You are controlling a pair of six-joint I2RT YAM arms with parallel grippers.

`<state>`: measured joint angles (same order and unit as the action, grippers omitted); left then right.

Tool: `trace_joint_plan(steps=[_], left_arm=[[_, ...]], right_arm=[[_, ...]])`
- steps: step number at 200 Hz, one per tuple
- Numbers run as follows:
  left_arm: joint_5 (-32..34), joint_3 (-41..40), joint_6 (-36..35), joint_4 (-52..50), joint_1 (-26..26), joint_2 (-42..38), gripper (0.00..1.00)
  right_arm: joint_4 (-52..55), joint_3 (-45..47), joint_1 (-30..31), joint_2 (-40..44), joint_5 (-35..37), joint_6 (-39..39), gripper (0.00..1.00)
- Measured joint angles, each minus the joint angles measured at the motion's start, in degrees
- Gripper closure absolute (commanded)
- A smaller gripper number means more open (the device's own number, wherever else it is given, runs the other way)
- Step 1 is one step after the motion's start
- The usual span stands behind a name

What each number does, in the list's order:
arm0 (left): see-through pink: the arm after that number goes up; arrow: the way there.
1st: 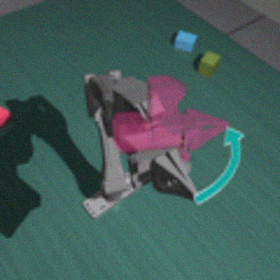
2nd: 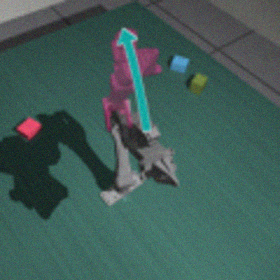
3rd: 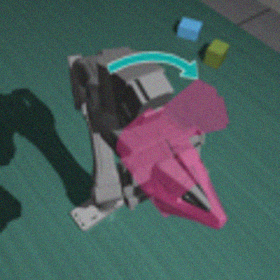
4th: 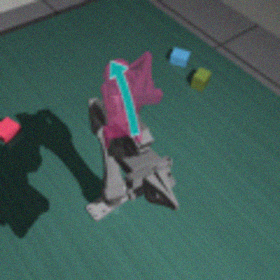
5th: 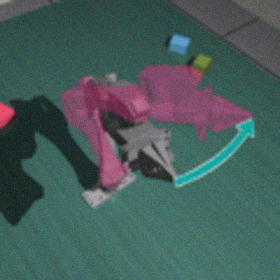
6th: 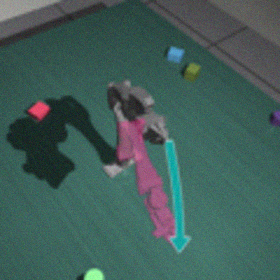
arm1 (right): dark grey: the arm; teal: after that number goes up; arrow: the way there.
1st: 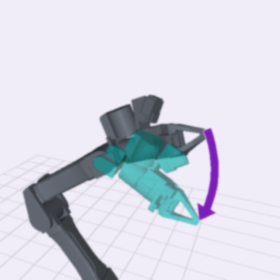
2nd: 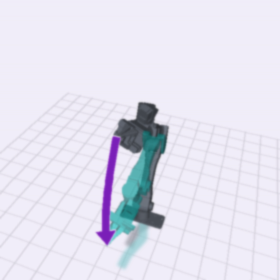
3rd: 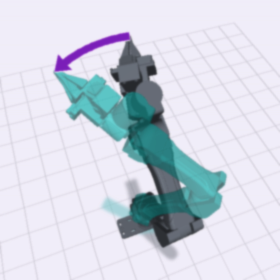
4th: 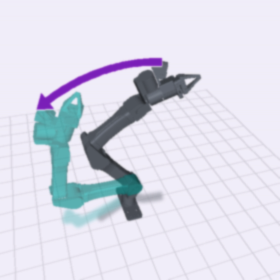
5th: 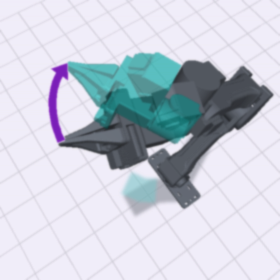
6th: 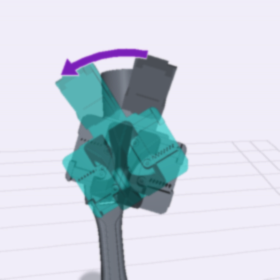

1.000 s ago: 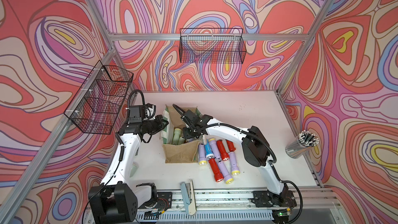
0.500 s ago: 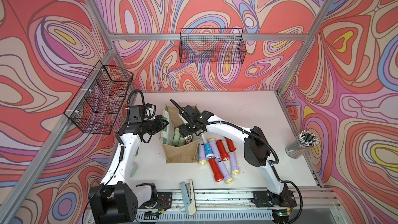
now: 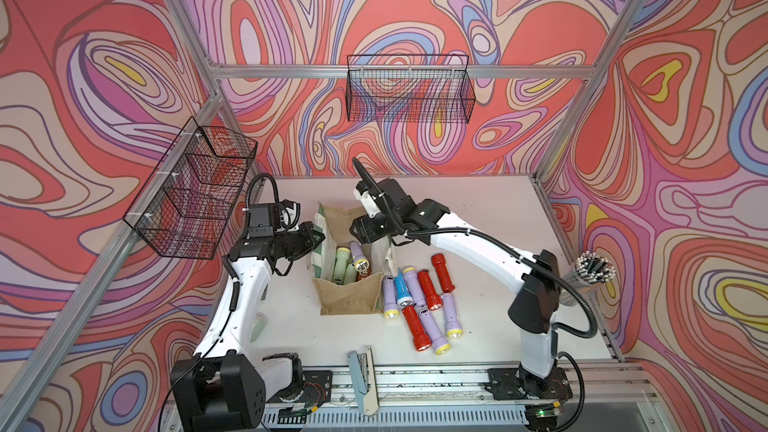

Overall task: Put the flashlights into the tote bags
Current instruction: Place the flashlight in the canvas bag, then pick up the flashlight from the center of the board.

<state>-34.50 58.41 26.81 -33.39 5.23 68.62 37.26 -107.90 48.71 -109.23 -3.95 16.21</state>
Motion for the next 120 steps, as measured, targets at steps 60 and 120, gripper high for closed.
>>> trace_joint_plan(steps=[60, 120], left_arm=[[0.0, 0.0, 0.0, 0.0, 0.0, 0.0, 1.00], [-0.1, 0.0, 0.0, 0.1, 0.0, 0.0, 1.00]], right_arm=[[-6.9, 14.4, -7.0, 16.7, 9.1, 1.1, 0.35], [-0.6, 25.0, -13.9, 20.3, 16.0, 3.5, 0.34]])
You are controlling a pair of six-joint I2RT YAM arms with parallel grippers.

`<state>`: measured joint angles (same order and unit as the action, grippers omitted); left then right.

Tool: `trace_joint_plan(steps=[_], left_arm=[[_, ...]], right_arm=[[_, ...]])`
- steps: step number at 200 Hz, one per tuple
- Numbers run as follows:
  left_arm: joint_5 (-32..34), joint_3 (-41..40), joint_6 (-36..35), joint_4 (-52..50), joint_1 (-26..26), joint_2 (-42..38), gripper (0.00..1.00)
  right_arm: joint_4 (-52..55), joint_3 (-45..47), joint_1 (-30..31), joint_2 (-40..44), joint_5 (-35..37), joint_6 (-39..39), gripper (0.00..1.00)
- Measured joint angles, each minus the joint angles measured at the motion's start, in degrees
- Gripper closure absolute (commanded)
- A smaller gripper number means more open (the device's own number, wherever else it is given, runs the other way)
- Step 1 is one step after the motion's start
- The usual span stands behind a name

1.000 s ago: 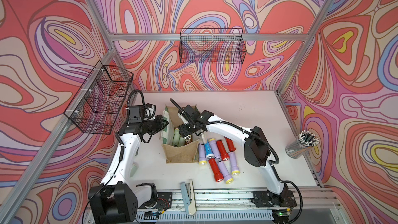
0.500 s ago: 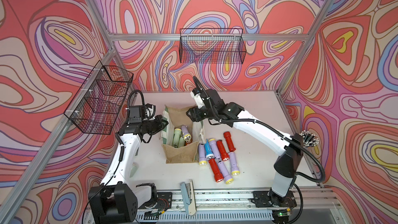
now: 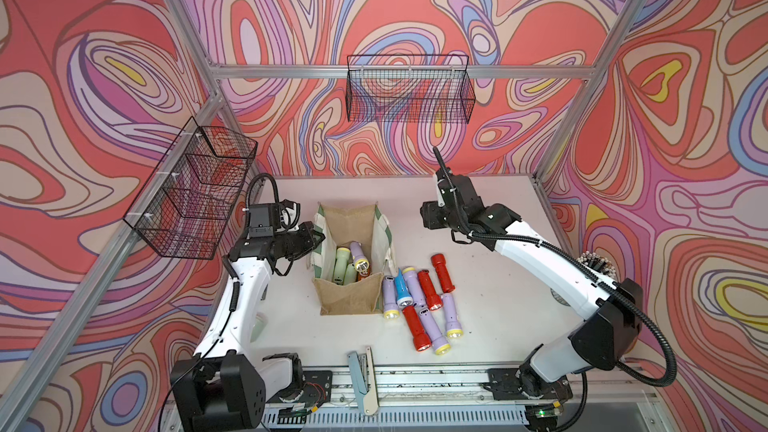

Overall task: Put the flashlights into the tote bags
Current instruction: Pick up the flashlight from the center of the board.

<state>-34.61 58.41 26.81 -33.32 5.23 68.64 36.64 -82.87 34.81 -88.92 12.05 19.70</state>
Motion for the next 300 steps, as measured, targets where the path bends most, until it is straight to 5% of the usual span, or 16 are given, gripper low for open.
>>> trace_joint_plan(steps=[71, 157, 300], left_arm=[[0.0, 0.0, 0.0, 0.0, 0.0, 0.0, 1.00], [0.0, 0.0, 0.0, 0.0, 0.0, 0.0, 1.00], [0.1, 0.0, 0.0, 0.0, 0.0, 0.2, 1.00]], right_arm=[[5.2, 15.1, -4.0, 4.9, -2.5, 4.0, 0.33], [-4.1, 34.4, -4.1, 8.2, -10.7, 5.3, 0.35], [-10.0, 33.5, -4.1, -3.7, -13.1, 3.1, 0.44]])
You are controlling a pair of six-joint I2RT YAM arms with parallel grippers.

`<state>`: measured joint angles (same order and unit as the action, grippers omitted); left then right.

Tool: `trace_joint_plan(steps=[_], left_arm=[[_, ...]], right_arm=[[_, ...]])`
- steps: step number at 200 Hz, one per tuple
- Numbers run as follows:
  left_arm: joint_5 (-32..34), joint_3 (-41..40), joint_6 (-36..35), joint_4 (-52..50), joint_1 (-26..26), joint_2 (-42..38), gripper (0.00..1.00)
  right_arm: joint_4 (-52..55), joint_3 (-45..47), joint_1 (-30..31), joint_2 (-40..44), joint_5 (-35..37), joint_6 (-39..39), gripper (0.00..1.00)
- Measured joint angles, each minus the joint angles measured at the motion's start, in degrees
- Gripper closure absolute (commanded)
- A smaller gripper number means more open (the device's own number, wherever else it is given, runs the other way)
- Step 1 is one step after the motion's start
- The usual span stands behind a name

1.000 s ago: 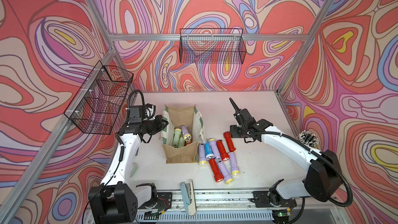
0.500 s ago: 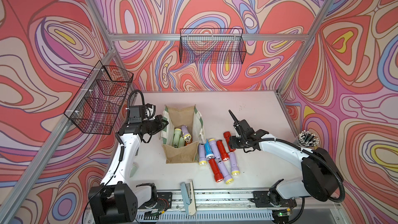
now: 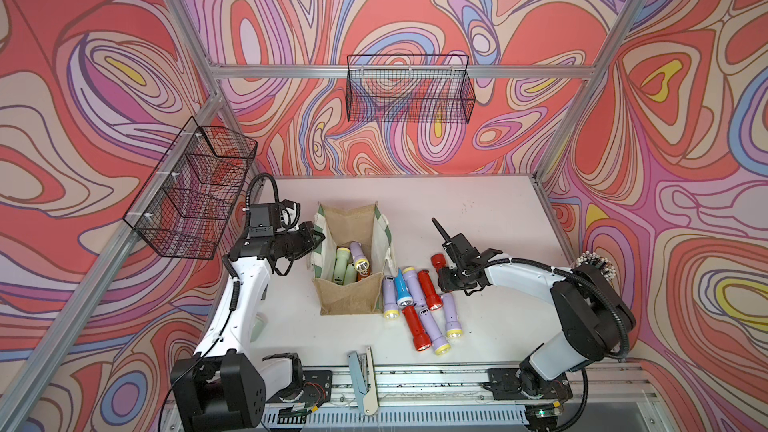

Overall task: Put the flashlights into the tote bags
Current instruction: Pick up the flashlight from the center of the board.

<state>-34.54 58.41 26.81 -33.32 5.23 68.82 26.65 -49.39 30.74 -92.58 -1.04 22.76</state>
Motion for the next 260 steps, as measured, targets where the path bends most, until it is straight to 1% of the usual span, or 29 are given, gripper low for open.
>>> trace_joint_plan(steps=[22, 44, 58, 82, 131, 164, 185, 236, 260], left_arm=[[0.0, 0.0, 0.0, 0.0, 0.0, 0.0, 1.00], [0.0, 0.0, 0.0, 0.0, 0.0, 0.0, 1.00], [0.0, 0.0, 0.0, 0.0, 0.0, 0.0, 1.00], [0.0, 0.0, 0.0, 0.0, 0.0, 0.0, 1.00], [0.0, 0.0, 0.0, 0.0, 0.0, 0.0, 1.00], [0.0, 0.0, 0.0, 0.0, 0.0, 0.0, 1.00], [-0.1, 0.0, 0.0, 0.0, 0.0, 0.0, 1.00], [-0.2, 0.0, 0.0, 0.1, 0.0, 0.0, 1.00], [-0.4, 0.0, 0.0, 0.1, 0.0, 0.0, 1.00]], right_arm=[[0.2, -2.3, 0.0, -2.3, 0.8, -0.4, 0.49], [0.2, -3.2, 0.0, -3.3, 1.3, -0.8, 0.62], [0.5, -3.6, 0.0, -3.5, 1.6, -0.9, 0.66], [1.4, -4.2, 0.0, -3.9, 1.8, -1.0, 0.67], [2.6, -4.5, 0.0, -3.8, 2.7, -1.0, 0.72], [8.0, -6.7, 0.0, -3.2, 3.6, -1.2, 0.73], [12.6, -11.9, 0.0, -2.2, 4.9, -1.5, 0.73], [19.8, -31.1, 0.0, 1.8, 13.0, -1.7, 0.77], [21.0, -39.4, 0.0, 2.6, 12.8, -2.1, 0.78]])
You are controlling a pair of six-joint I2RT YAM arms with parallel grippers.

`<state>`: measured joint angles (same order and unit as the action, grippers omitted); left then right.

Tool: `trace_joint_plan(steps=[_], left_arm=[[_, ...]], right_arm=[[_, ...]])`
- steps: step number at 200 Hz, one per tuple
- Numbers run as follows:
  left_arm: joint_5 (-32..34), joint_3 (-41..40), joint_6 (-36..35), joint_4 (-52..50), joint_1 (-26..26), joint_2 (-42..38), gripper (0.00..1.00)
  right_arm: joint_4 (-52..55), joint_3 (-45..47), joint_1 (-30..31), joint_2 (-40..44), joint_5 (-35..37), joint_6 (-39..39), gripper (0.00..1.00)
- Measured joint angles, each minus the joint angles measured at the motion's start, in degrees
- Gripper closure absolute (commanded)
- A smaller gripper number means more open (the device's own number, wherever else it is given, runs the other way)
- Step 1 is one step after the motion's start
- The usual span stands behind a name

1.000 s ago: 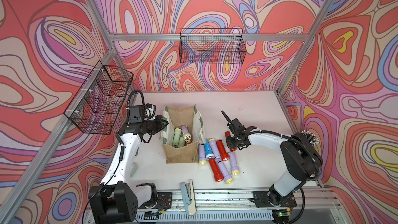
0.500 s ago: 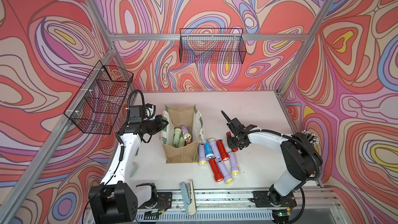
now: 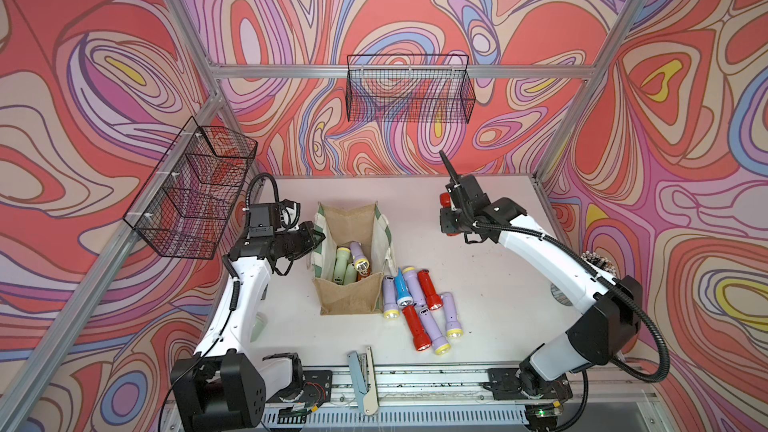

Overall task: Put the flashlights into the tote bags
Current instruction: Pick up the flashlight from the center of the board, then place the flashlight in the canvas bag.

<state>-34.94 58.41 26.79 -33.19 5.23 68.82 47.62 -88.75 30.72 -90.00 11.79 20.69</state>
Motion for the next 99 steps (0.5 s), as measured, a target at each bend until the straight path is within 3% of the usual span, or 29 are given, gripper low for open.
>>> trace_joint_plan(steps=[38, 99], left_arm=[[-0.2, 0.0, 0.0, 0.0, 0.0, 0.0, 1.00], [-1.3, -0.3, 0.1, 0.4, 0.0, -0.2, 1.00]], right_arm=[[-2.9, -7.4, 1.5, 0.2, -3.7, -0.4, 0.78], [-16.0, -8.2, 9.6, -2.8, -15.0, 2.9, 0.78]])
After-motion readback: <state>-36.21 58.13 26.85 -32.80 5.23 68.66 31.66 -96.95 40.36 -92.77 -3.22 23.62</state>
